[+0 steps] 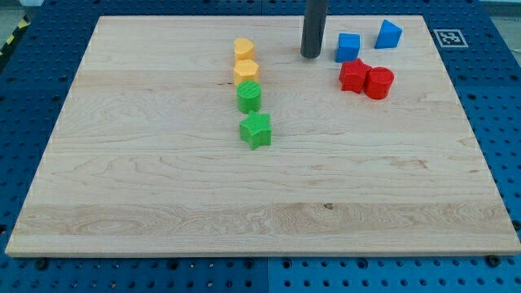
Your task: Make a group with red and blue blocks in the top right
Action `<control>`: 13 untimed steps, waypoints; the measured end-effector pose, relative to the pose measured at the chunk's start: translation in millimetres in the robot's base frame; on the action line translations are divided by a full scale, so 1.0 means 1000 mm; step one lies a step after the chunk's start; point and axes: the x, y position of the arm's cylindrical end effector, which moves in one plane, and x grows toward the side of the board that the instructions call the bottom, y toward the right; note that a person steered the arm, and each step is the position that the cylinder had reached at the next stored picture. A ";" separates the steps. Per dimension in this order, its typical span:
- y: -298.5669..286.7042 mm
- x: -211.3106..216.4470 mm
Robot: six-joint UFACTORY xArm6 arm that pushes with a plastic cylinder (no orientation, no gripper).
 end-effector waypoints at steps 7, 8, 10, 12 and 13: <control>0.097 0.002; 0.095 0.002; 0.041 0.006; 0.028 0.093; 0.033 0.123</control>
